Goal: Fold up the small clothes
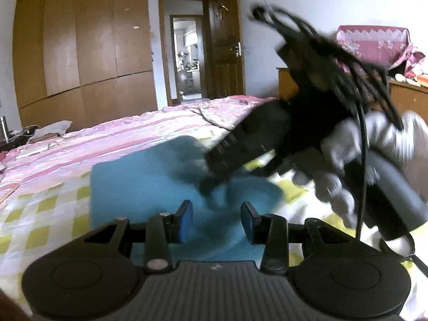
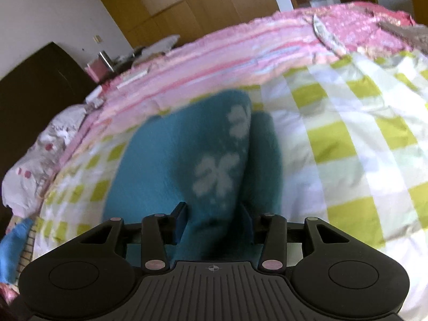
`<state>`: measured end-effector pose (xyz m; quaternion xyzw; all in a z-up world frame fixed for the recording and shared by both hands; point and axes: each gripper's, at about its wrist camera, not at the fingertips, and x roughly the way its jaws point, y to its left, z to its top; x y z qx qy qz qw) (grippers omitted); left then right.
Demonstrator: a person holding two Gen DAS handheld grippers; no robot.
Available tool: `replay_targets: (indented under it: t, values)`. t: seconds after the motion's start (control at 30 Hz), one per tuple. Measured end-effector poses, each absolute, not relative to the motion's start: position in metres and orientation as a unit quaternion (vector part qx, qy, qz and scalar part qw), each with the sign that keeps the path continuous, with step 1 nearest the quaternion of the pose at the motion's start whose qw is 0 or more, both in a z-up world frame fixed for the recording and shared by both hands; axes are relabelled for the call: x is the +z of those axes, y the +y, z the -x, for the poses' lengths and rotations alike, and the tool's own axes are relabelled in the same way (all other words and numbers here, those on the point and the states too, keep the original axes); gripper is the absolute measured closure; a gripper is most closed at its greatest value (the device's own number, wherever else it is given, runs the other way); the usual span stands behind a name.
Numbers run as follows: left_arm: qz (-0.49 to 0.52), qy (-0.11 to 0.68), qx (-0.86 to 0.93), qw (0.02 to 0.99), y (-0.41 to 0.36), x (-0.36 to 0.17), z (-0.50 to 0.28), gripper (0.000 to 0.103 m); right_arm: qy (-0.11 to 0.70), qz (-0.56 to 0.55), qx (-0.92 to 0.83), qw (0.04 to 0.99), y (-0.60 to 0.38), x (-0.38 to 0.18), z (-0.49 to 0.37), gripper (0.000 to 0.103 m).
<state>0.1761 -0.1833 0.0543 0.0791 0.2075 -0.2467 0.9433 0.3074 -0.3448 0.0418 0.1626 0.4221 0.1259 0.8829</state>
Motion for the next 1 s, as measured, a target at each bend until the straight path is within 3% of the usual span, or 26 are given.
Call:
replay_targets:
  t: [0.1, 0.13, 0.27, 0.4, 0.53, 0.6, 0.83, 1.0]
  values:
    - [-0.065, 0.205, -0.232, 0.949, -0.168, 0.062, -0.183, 0.057, 0.411, -0.169, 0.132, 0.886, -0.346, 0.037, -0.301, 0.062]
    - [-0.059, 0.206, -0.225, 0.951, -0.162, 0.065, -0.188, 0.056, 0.406, -0.177, 0.135, 0.886, -0.348, 0.036, -0.298, 0.074]
    - [-0.036, 0.210, -0.187, 0.959, -0.148, 0.064, -0.214, 0.055, 0.369, -0.228, 0.141, 0.890, -0.364, 0.028, -0.278, 0.084]
    - [0.007, 0.243, -0.165, 0.956, -0.144, 0.051, -0.245, 0.055, 0.330, -0.314, 0.125, 0.881, -0.383, 0.003, -0.258, 0.087]
    - [-0.013, 0.262, -0.156, 0.952, -0.153, 0.028, -0.248, 0.055, 0.308, -0.356, 0.118, 0.874, -0.391, -0.019, -0.242, 0.088]
    - [-0.043, 0.256, -0.157, 0.953, -0.161, 0.025, -0.242, 0.055, 0.312, -0.331, 0.116, 0.883, -0.386, -0.012, -0.242, 0.087]
    - [-0.033, 0.257, -0.167, 0.951, -0.156, 0.028, -0.244, 0.055, 0.301, -0.282, 0.098, 0.906, -0.374, 0.021, -0.262, 0.061]
    - [-0.039, 0.255, -0.168, 0.951, -0.157, 0.028, -0.244, 0.055, 0.324, -0.284, 0.083, 0.899, -0.363, 0.018, -0.297, 0.059]
